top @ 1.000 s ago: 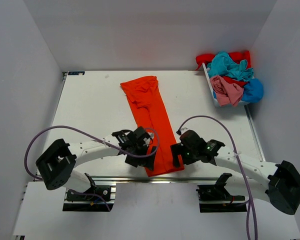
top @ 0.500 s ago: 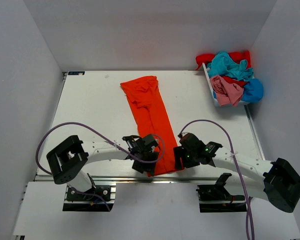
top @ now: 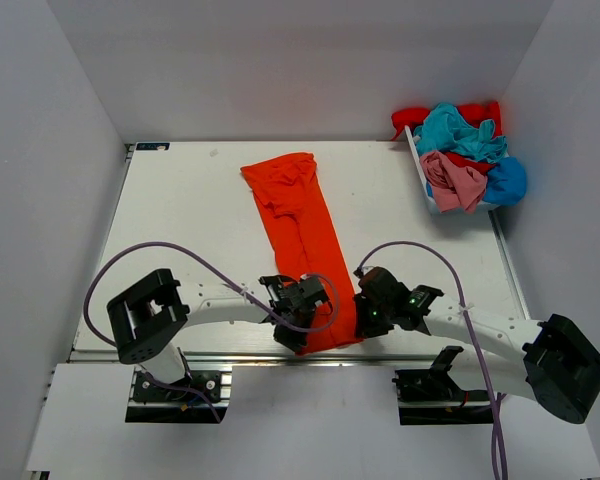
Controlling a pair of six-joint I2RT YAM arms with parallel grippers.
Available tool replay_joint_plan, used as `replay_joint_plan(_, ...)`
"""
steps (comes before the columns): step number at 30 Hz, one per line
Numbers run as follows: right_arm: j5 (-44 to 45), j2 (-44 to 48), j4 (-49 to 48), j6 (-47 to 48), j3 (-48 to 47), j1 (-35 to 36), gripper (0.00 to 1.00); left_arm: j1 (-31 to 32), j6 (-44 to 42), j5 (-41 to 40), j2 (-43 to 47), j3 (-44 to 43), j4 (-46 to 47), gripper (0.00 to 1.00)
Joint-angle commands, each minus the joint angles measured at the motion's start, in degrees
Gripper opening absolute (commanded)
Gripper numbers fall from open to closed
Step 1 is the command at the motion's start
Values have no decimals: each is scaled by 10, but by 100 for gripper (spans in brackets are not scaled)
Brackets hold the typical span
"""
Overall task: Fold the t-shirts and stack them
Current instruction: Grab the bottom of the folded rectangular tshirt with both arms, then fold the folded rectangular tshirt in 1/3 of the way
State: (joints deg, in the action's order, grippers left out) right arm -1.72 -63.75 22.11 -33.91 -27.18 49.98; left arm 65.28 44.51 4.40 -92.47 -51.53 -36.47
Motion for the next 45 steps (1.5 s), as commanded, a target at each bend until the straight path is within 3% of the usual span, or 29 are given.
replay_joint_plan(1,-14,9,-1,5,-4,2,9,13,-2,-10,1,-25,-11,0)
replay_joint_plan(6,-14,11,-11,15,-21,1,0,18,-20,-4,21,-42,-5,0)
replay_joint_plan(10,1,5,-13,27,-56,-1,0,3,-25,-18,63,-47,-5,0)
replay_joint_plan(14,79,-11,3,24,-119,-1,0,-2,-30,-77,90,-59,-7,0)
replay_joint_plan(17,121,-44,8,26,-162,-4,0,-27,-15,-132,90,-78,-41,0)
replay_joint_plan(27,218,-157,8,53,-302,-38,0,-133,-37,-220,95,-110,-10,0)
replay_joint_plan(38,181,-292,-15,139,-448,-86,0,-243,-107,-222,56,-164,31,0)
replay_joint_plan(45,155,-371,-10,175,-555,-116,0,-302,-143,-178,-3,-219,48,0)
